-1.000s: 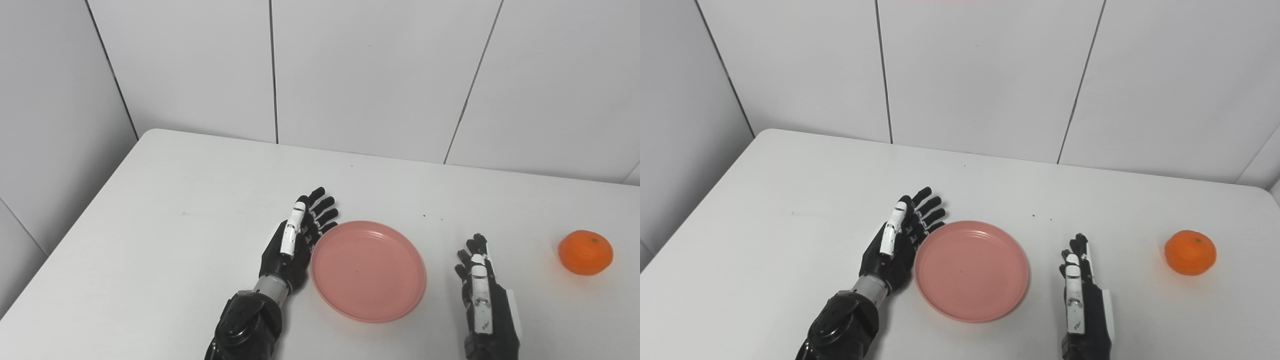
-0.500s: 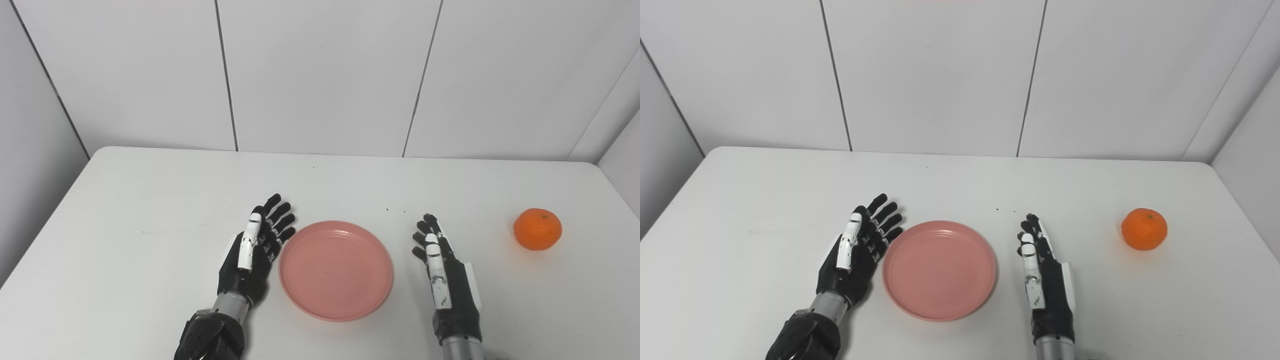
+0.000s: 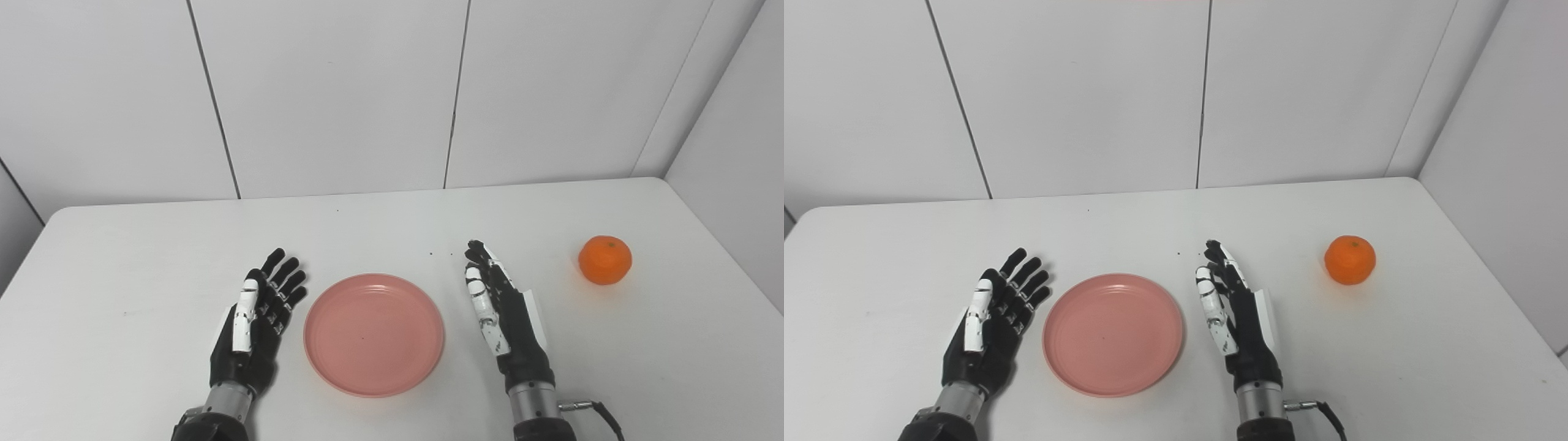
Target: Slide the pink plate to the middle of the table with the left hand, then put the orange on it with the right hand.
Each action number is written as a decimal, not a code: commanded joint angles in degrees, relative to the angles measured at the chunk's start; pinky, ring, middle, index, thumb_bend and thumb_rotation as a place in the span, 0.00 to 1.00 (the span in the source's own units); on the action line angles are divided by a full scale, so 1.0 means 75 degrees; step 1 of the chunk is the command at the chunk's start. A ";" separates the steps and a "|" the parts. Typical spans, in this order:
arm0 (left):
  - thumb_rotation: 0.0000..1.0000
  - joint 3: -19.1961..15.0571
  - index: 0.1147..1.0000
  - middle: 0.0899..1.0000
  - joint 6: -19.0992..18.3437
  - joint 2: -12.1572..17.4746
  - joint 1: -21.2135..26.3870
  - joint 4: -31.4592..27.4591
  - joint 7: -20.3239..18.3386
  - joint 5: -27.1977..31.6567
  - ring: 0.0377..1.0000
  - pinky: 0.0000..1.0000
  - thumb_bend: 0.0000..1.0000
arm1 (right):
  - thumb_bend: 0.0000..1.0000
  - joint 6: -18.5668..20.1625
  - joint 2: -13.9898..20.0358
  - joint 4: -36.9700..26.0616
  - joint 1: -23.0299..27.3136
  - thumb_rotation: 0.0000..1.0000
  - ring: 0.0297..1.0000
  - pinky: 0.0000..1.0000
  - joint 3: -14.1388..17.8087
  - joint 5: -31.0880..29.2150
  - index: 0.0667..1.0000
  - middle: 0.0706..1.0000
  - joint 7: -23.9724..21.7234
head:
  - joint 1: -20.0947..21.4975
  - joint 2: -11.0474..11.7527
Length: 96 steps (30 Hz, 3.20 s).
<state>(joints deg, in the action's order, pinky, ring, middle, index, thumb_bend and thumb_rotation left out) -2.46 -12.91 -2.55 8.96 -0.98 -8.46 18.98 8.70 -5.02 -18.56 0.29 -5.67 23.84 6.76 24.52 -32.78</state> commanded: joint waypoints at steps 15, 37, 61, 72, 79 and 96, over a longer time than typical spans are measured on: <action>1.00 -0.0376 0.91 0.92 0.0112 0.0322 -0.0020 0.0613 -0.0453 0.0561 0.93 0.97 0.33 | 0.64 0.0627 0.1199 -0.1353 0.0975 0.72 0.84 0.78 0.0644 0.1779 0.87 0.86 -0.0445 | 0.0940 0.0424; 1.00 -0.0463 0.97 0.97 0.0083 0.0627 0.0038 0.0906 -0.0753 0.0935 0.97 1.00 0.32 | 0.88 0.1776 0.2370 -0.1568 0.1616 0.46 0.88 0.78 0.1917 0.3035 0.92 0.92 -0.0966 | 0.1639 0.0914; 1.00 -0.0529 0.97 0.98 0.0034 0.0775 0.0077 0.0964 -0.0840 0.1007 0.97 1.00 0.34 | 0.93 0.2426 0.2874 -0.0243 0.1778 0.41 0.88 0.72 0.2530 0.3154 0.96 0.94 -0.1733 | 0.1810 0.0811; 1.00 -0.0563 0.96 0.97 0.0000 0.0836 0.0137 0.1020 -0.0843 0.1112 0.96 0.98 0.35 | 0.97 0.2384 0.3080 0.0632 0.1868 0.39 0.86 0.73 0.2514 0.2656 0.93 0.92 -0.1394 | 0.1845 0.0727; 1.00 -0.0546 0.96 0.97 -0.0133 0.0830 0.0077 0.0803 -0.0776 0.1106 0.96 0.98 0.35 | 0.99 0.2353 0.3220 0.1050 0.1983 0.37 0.86 0.74 0.2438 0.2396 0.93 0.92 -0.1186 | 0.1817 0.0641; 1.00 -0.0571 0.95 0.96 -0.0454 0.0837 0.0045 0.0410 -0.0611 0.1156 0.95 0.97 0.34 | 1.00 0.2427 0.3371 0.1814 0.2269 0.40 0.84 0.71 0.2201 0.2301 0.91 0.90 -0.1321 | 0.1726 0.0470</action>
<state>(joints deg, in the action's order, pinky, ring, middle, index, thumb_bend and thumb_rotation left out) -6.93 -13.81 3.29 10.47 2.44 -14.47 28.46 27.02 18.65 -4.24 14.68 10.87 40.55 -3.41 37.53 -29.18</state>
